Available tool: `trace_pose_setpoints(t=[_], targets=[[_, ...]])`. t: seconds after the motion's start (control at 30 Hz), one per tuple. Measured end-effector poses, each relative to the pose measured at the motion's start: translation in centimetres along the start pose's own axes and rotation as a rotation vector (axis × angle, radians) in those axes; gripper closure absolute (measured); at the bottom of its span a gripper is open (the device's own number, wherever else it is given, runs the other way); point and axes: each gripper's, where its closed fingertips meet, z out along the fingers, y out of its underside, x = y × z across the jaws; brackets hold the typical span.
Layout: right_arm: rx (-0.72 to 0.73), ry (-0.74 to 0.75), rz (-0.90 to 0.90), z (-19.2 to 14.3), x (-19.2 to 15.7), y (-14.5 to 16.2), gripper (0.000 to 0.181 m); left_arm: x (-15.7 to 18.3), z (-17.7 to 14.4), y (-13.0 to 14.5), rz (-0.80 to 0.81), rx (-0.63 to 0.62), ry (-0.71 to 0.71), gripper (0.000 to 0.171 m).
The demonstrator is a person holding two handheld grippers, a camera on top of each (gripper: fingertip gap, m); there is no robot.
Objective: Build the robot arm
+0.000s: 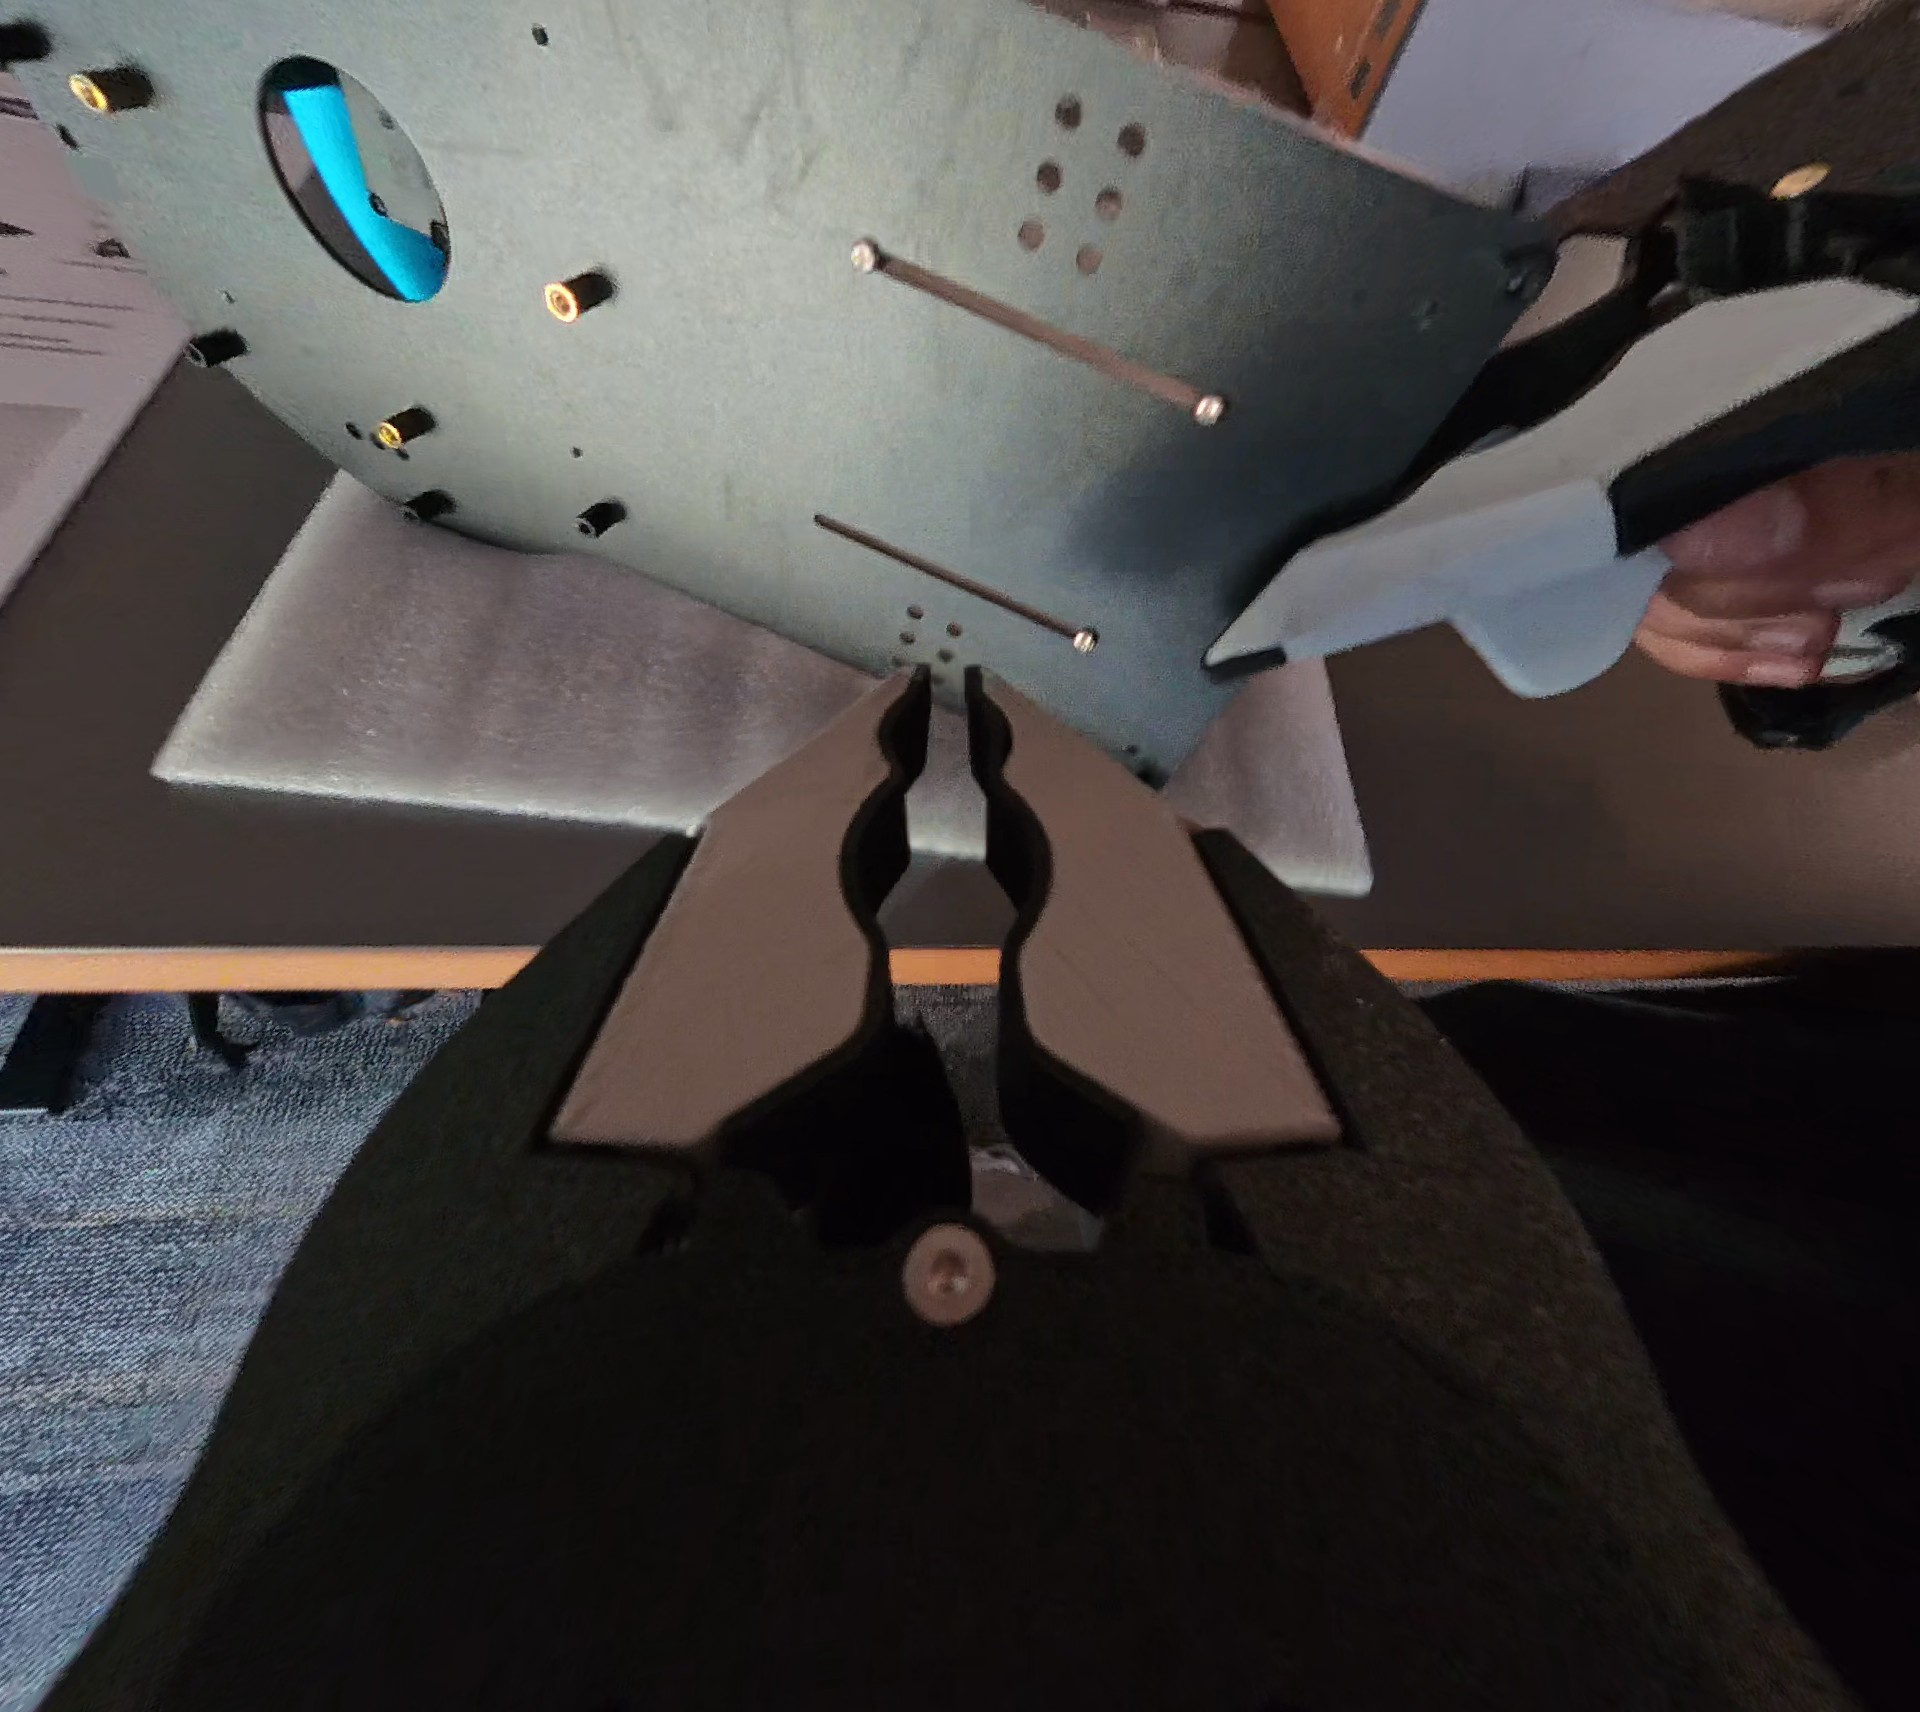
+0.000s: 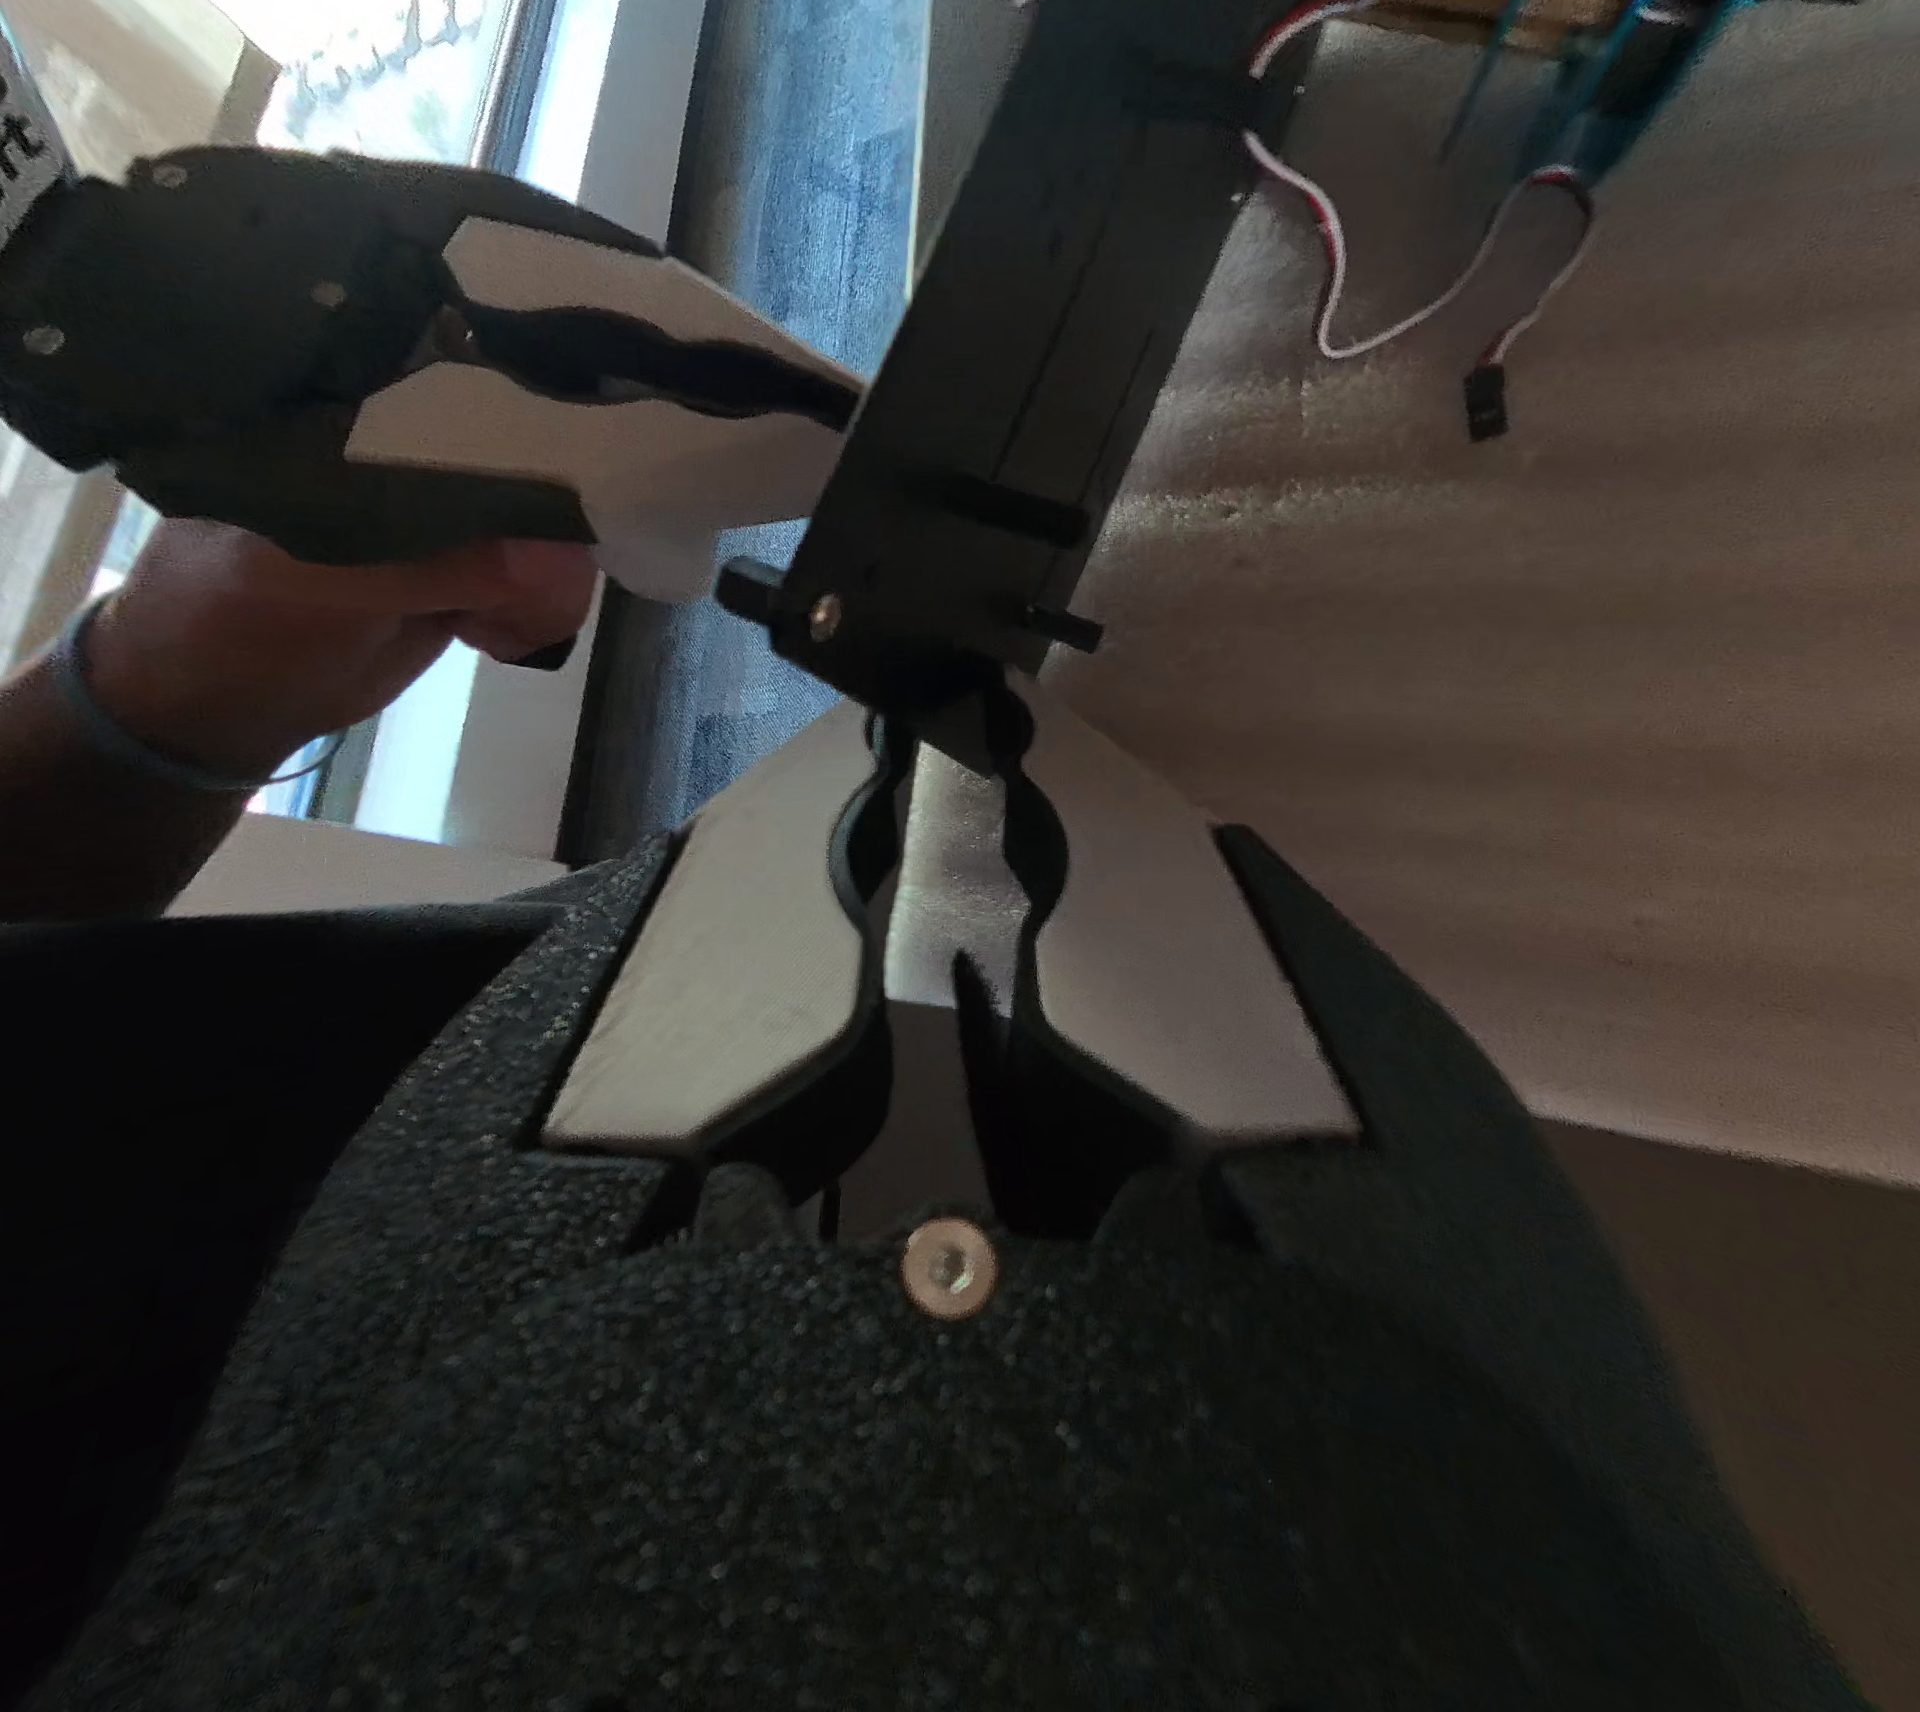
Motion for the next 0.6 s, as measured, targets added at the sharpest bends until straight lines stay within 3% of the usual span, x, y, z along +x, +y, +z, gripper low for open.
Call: trace_pose_setpoints(t=[0.3,0.43,0.5,0.6], targets=[[-0.007,-0.164,-0.068,4.2,-2.6,-2.0,0.155,-3.1,-0.6,-0.3,-0.038,0.061,-0.043,0.167],[0.033,-0.406,-0.120,0.2,-3.0,-2.0,0.137,-3.2,-0.7,-0.2,-0.096,0.035,0.017,0.168],[0.123,-0.431,-0.219,-2.0,-1.5,-2.8,0.136,-2.7,-0.7,-0.3,-0.144,0.030,0.070,0.171],[0.201,-0.341,-0.626,-1.2,1.0,-3.1,0.134,-2.0,-0.3,0.7,-0.173,-0.036,0.119,0.171]])
